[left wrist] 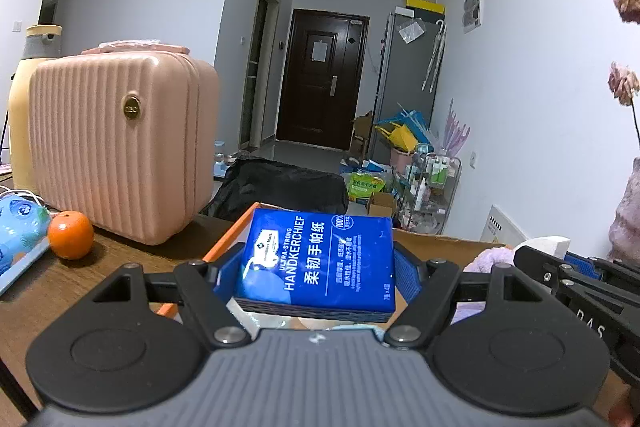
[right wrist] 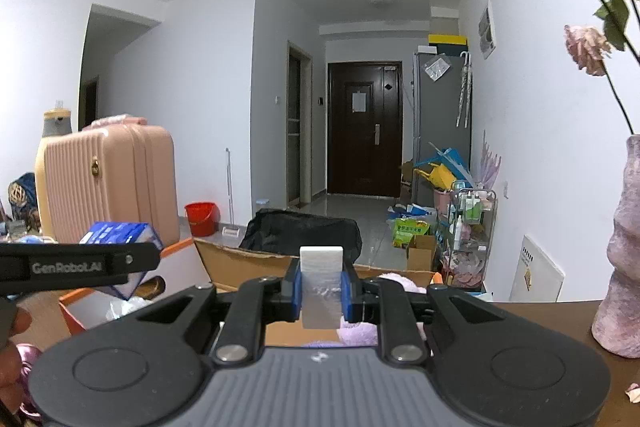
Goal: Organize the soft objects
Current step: 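Carry the handkerchief pack in the left gripper while the right gripper carries the sponge block, then open the left gripper over the box while the right gripper releases the sponge block inside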
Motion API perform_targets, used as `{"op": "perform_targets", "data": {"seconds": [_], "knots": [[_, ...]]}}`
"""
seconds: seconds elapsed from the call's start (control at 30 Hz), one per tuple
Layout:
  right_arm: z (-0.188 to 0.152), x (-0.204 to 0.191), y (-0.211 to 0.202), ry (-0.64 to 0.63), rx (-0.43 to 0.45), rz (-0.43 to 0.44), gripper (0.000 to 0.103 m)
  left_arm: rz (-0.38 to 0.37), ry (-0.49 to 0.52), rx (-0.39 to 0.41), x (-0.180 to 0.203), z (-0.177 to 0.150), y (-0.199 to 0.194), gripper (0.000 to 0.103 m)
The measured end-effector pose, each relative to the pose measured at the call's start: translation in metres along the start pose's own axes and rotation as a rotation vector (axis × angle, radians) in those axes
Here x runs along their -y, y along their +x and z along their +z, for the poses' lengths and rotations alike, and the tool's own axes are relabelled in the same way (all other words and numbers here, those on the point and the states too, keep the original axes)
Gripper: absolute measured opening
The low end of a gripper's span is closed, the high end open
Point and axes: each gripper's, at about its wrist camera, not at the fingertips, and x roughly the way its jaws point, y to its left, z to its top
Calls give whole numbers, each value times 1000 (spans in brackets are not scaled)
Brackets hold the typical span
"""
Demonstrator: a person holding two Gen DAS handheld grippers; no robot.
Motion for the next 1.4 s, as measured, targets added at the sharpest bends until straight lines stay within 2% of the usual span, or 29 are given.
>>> {"op": "perform_targets", "data": {"seconds": [0.4, 0.7, 0.8, 0.87, 0.93, 1.03, 1.07, 1.17, 1.4], "knots": [[-3, -7, 19, -44, -29, -3, 18, 40, 60, -4, 18, -8, 38, 75], [-9, -9, 28, -49, -61, -35, 19, 42, 65, -32, 18, -13, 45, 77], [-11, -7, 28, -45, -62, -49, 38, 52, 61, -42, 15, -14, 46, 85], [-12, -7, 28, -46, -57, -62, 58, 60, 49, -44, 14, -13, 47, 97], [-13, -6, 27, -40, -52, -66, 68, 72, 42, -33, 13, -12, 45, 102], [-15, -5, 25, -31, -36, -79, 93, 96, 41, -17, 11, -13, 44, 103], [-16, -5, 24, -28, -29, -83, 97, 103, 42, -14, 10, -13, 44, 103], [-16, -2, 23, -21, -24, -86, 102, 106, 32, -24, 7, -13, 45, 103], [-19, 1, 20, -15, -18, -103, 103, 112, 21, -28, 3, -14, 47, 103]]}}
